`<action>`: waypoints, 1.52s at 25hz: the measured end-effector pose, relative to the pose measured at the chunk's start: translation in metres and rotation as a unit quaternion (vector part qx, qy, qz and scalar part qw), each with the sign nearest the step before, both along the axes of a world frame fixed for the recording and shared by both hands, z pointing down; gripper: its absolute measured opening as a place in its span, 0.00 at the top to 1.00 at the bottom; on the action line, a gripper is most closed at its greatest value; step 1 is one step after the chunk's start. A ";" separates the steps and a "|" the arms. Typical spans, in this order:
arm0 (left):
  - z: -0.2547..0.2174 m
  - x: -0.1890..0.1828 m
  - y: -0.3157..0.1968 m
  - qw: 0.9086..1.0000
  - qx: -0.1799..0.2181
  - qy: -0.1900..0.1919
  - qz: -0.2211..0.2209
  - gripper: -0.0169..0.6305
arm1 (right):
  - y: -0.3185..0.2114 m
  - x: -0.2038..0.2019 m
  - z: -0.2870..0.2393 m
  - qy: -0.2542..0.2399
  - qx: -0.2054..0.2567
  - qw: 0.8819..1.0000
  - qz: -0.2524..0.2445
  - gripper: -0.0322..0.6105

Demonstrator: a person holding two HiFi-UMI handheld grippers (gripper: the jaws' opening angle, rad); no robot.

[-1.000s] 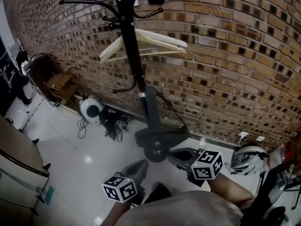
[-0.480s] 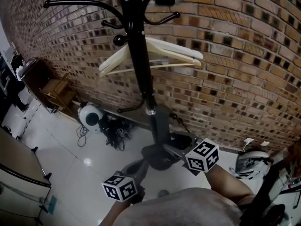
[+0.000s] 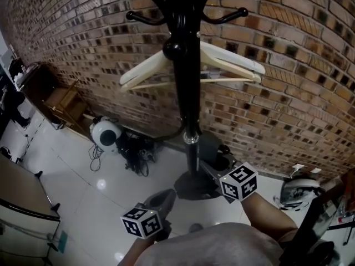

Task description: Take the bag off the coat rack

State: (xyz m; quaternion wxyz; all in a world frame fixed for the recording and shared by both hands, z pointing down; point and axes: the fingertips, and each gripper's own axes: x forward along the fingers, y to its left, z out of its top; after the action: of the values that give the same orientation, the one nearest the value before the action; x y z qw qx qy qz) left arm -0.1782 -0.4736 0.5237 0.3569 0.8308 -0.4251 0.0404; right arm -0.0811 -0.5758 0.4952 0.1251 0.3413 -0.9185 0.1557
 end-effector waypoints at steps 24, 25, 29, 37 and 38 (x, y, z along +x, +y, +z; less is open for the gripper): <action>-0.026 0.007 -0.005 0.999 0.042 0.004 0.019 0.97 | 0.028 0.020 -0.070 -0.049 0.050 0.997 0.044 0.92; -0.029 0.009 -0.001 0.999 0.046 0.002 0.016 0.97 | 0.035 0.020 -0.071 -0.053 0.049 0.997 0.041 0.92; -0.041 0.024 0.026 0.998 0.058 -0.007 0.012 0.97 | 0.070 0.031 -0.068 -0.065 0.037 0.997 0.032 0.92; -0.047 0.058 0.134 0.998 0.051 -0.031 -0.027 0.97 | 0.160 0.067 -0.060 -0.077 0.012 0.997 0.011 0.91; -0.043 0.062 0.148 0.998 0.045 -0.032 -0.031 0.97 | 0.172 0.076 -0.057 -0.076 0.010 0.997 0.011 0.92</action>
State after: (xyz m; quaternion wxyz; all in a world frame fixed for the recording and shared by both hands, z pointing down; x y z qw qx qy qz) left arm -0.1158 -0.3256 0.4802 0.3061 0.8307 -0.4636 0.0367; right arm -0.0056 -0.4037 0.4383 0.0502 0.3394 -0.9232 0.1734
